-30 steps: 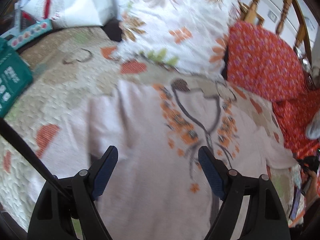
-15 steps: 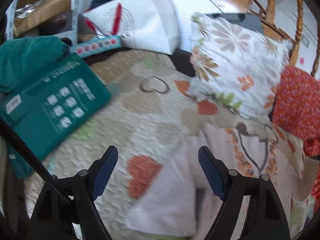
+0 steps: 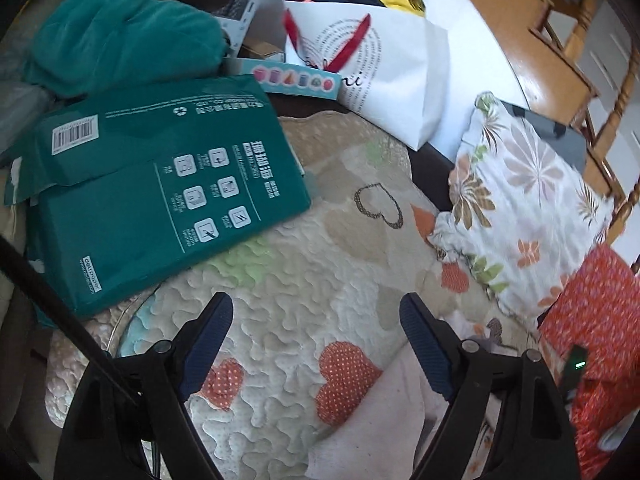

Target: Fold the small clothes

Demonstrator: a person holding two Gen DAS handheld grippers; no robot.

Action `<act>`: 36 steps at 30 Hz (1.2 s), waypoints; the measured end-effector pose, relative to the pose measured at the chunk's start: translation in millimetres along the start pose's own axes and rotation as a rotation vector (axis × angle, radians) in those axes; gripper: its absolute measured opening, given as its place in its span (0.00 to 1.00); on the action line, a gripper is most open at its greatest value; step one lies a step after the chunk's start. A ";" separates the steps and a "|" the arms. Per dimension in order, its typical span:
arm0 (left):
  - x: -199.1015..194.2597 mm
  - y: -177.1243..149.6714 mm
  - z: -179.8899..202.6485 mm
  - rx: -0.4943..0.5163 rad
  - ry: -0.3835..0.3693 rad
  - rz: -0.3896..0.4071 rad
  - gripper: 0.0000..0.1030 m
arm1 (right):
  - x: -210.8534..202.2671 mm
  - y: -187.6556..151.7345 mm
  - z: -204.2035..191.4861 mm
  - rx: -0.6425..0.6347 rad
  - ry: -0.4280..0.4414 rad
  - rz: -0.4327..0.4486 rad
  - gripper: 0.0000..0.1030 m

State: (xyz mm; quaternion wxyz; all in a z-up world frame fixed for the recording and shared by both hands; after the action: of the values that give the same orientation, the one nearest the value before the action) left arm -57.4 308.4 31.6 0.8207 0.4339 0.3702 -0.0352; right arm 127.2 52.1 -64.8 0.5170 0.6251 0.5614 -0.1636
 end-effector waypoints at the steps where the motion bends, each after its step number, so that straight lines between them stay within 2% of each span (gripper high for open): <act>1: 0.2 0.6 -1.1 -0.009 -0.007 -0.002 0.82 | 6.5 -4.0 -3.3 -0.020 -0.003 -0.026 0.09; 4: -0.2 1.7 -0.6 -0.025 -0.023 -0.007 0.82 | 12.8 -13.9 -9.0 -0.061 0.001 -0.066 0.15; 9: -2.5 3.3 1.7 -0.030 -0.008 0.012 0.82 | -12.3 -17.0 -26.7 -0.113 0.053 -0.059 0.15; 12: -3.3 2.8 -4.4 -0.050 0.020 0.019 0.82 | -30.2 -25.5 -57.0 -0.174 0.114 -0.064 0.24; 13: -3.9 2.5 -7.5 -0.060 0.030 0.022 0.82 | -33.1 -29.4 -64.3 -0.188 0.133 -0.070 0.30; 14: -4.1 2.5 -9.8 -0.065 0.036 0.024 0.82 | -36.3 -38.7 -75.7 -0.216 0.161 -0.084 0.36; 17: -5.1 1.9 -17.8 -0.088 0.053 0.029 0.82 | -34.8 -70.0 -97.2 -0.285 0.203 -0.135 0.42; 19: -5.4 1.7 -20.9 -0.095 0.060 0.030 0.82 | -27.0 -83.2 -104.7 -0.310 0.195 -0.155 0.44; 21: -5.6 1.8 -23.4 -0.102 0.062 0.030 0.82 | -14.5 -97.4 -105.3 -0.364 0.097 -0.159 0.50; 23: -6.4 2.2 -25.7 -0.111 0.060 0.032 0.82 | -1.7 -110.2 -105.2 -0.416 0.015 -0.158 0.51; 24: -6.8 2.7 -26.3 -0.114 0.060 0.033 0.82 | 2.1 -116.7 -106.1 -0.428 0.015 -0.175 0.50; 25: -7.8 3.6 -27.6 -0.119 0.061 0.037 0.82 | 4.6 -121.7 -109.2 -0.435 0.028 -0.197 0.25; 26: -8.6 4.2 -28.9 -0.122 0.063 0.040 0.82 | 4.9 -126.6 -113.2 -0.435 0.055 -0.224 0.06; 29: -15.5 7.7 -38.2 -0.140 0.101 0.068 0.82 | -12.9 -105.6 -132.5 -0.394 0.124 -0.184 0.06; 32: -25.1 11.0 -54.6 -0.185 0.148 0.109 0.82 | -61.6 -61.0 -156.0 -0.277 0.302 -0.113 0.06; 36: -27.8 11.2 -64.8 -0.223 0.148 0.115 0.82 | -132.3 -15.3 -176.2 -0.230 0.457 -0.014 0.06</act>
State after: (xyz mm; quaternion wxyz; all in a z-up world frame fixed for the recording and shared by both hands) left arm -110.7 355.8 34.3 0.8349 0.3620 0.4057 0.0855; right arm 5.8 125.4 104.5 0.4432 0.5791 0.6829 0.0433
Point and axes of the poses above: each gripper's, at about its wrist camera, not at the fingertips, and x roughly the way its jaws point, z to its right, y to its top, the point moved 6 cm from there along x, roughly the way its jaws point, and after that the axes turned 7 degrees about x, right-handed, at the moved point
